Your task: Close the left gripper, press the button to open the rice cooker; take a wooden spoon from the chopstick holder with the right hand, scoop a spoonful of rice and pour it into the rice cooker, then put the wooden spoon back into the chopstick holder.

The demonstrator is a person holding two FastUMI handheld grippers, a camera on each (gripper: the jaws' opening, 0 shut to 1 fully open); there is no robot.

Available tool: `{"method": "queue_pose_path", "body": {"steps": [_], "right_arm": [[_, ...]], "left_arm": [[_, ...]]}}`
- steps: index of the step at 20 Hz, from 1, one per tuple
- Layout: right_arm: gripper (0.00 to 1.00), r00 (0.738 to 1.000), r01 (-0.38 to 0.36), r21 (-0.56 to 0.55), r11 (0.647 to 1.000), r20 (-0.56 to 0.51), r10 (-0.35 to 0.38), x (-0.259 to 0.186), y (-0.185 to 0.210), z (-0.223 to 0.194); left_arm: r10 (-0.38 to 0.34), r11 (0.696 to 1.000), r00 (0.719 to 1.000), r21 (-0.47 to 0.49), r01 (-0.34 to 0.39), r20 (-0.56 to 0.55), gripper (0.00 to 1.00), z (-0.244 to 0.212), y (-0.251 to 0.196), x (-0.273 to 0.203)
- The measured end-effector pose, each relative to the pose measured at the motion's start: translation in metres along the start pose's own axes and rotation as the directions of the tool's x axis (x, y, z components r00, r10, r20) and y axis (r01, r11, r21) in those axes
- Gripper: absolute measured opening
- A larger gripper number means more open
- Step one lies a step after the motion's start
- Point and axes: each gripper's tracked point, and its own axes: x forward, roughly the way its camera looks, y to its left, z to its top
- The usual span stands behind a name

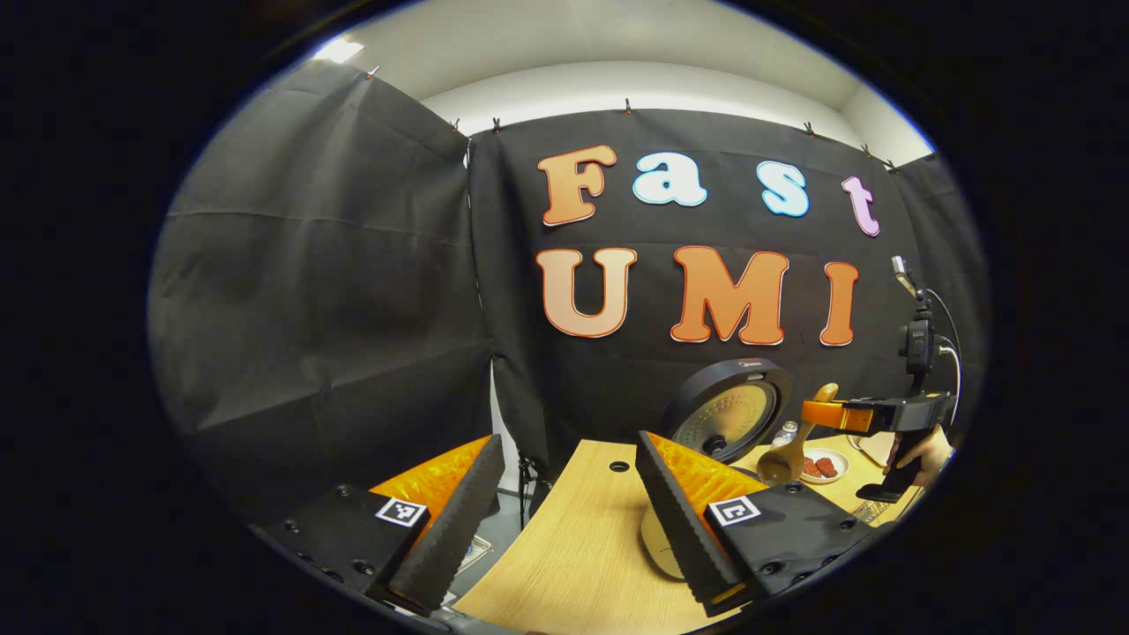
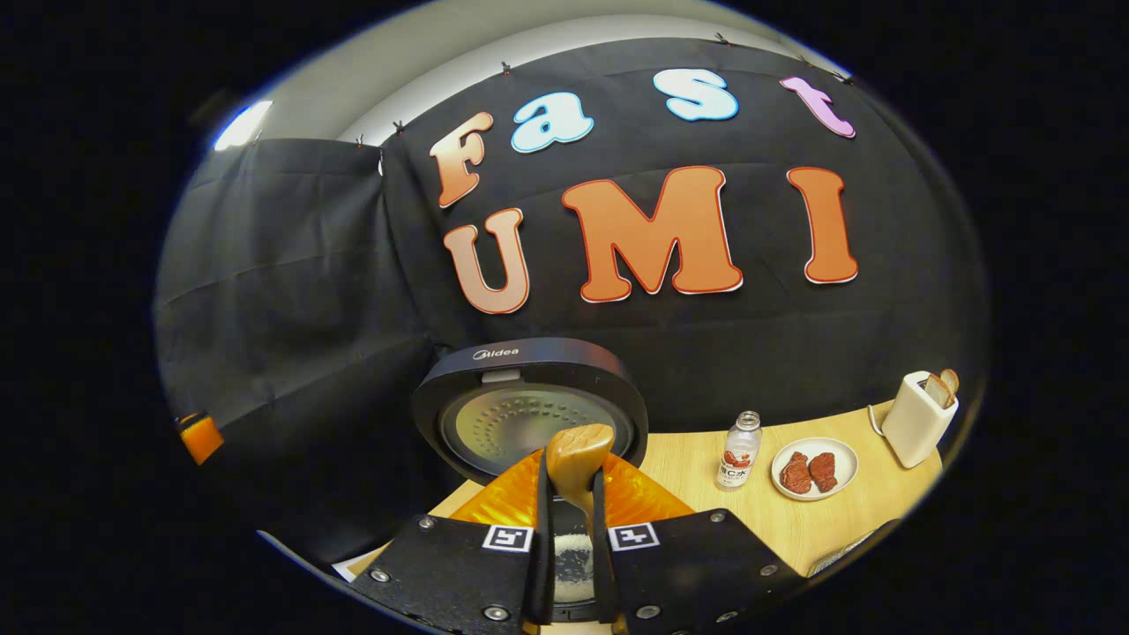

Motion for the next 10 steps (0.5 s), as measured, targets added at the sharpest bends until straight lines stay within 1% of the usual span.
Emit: {"method": "queue_pose_path", "body": {"steps": [1, 2, 4, 5, 7, 10], "right_arm": [[0.17, 1.0, -0.011, -0.026, 1.0, -0.001, 0.011, 0.0, 0.003, -0.002], [0.17, 1.0, -0.023, -0.062, 0.998, 0.005, 0.023, -0.001, 0.007, -0.002], [0.17, 0.999, -0.031, -0.147, 0.989, 0.021, 0.035, -0.002, 0.013, -0.003], [0.17, 0.999, -0.034, -0.179, 0.983, 0.021, 0.038, -0.002, 0.016, -0.005], [0.17, 0.999, -0.052, -0.182, 0.982, 0.006, 0.054, 0.0, 0.02, -0.012], [0.17, 0.998, -0.066, -0.107, 0.992, -0.011, 0.065, 0.0, 0.019, -0.016]], "left_arm": [[0.001, 1.0, 1.0, -0.001, -0.001, -0.002, 0.99, -0.002, 0.001, 0.0], [0.002, 1.0, 1.0, -0.003, -0.002, -0.003, 1.0, -0.002, 0.001, 0.0], [0.009, 1.0, 1.0, -0.005, -0.009, -0.006, 0.99, -0.002, 0.004, 0.0], [0.012, 1.0, 1.0, -0.005, -0.012, -0.009, 1.0, -0.003, 0.004, 0.0], [0.016, 1.0, 1.0, -0.007, -0.016, -0.012, 0.99, -0.004, 0.005, 0.001], [0.019, 1.0, 1.0, -0.007, -0.019, -0.01, 1.0, -0.002, 0.006, -0.002]]}}
